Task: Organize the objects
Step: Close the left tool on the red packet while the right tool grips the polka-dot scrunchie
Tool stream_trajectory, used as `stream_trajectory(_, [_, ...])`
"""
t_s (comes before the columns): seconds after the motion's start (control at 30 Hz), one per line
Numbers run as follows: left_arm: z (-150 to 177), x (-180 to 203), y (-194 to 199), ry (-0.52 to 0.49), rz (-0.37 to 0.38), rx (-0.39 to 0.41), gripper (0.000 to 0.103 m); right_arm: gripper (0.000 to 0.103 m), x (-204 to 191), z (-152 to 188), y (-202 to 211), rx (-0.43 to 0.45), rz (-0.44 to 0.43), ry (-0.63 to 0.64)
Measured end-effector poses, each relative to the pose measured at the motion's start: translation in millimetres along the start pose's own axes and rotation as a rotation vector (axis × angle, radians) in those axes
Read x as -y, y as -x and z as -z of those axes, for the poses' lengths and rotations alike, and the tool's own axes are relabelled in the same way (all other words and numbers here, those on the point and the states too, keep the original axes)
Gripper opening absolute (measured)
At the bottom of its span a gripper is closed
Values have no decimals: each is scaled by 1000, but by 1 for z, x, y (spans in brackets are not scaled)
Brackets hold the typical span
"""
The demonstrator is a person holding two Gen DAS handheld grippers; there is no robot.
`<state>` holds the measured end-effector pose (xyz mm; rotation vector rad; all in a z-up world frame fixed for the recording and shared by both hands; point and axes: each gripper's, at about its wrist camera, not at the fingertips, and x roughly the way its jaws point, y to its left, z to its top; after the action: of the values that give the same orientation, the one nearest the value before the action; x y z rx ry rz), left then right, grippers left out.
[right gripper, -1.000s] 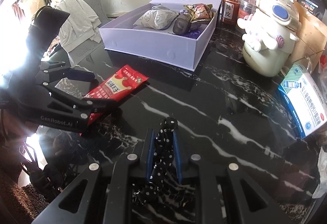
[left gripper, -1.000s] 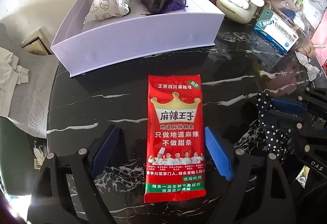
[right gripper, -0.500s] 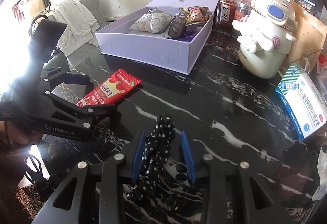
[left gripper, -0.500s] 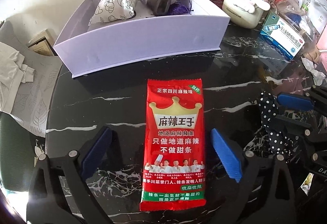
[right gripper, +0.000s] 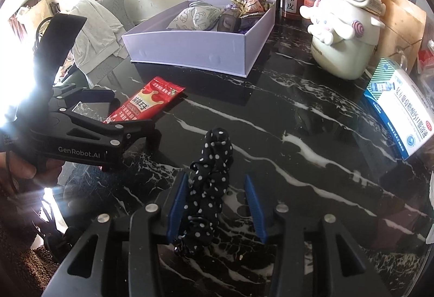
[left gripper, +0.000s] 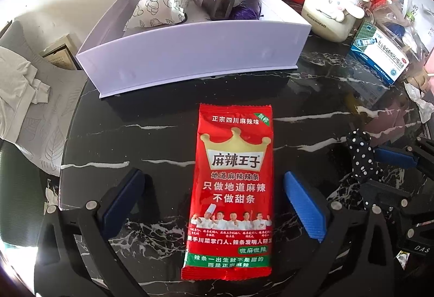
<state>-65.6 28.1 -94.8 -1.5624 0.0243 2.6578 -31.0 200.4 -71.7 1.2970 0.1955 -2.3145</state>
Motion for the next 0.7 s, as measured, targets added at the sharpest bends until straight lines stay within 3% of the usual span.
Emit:
stream_trajectory(0.27, [6,1,5,-5,4,10,98,49,-4,3,0,9,25,14])
stream_trajectory(0.5, [11,8,16,-38,21,28,68,49,-8,5,0,12,53,34])
stream_trajectory(0.57, [12,11,19,-49,30,32,54,43,-9,6,0,15,74,48])
stream_trajectory(0.7, [13,15,21,-63,26,37,48,21,-7,6,2,21,81,49])
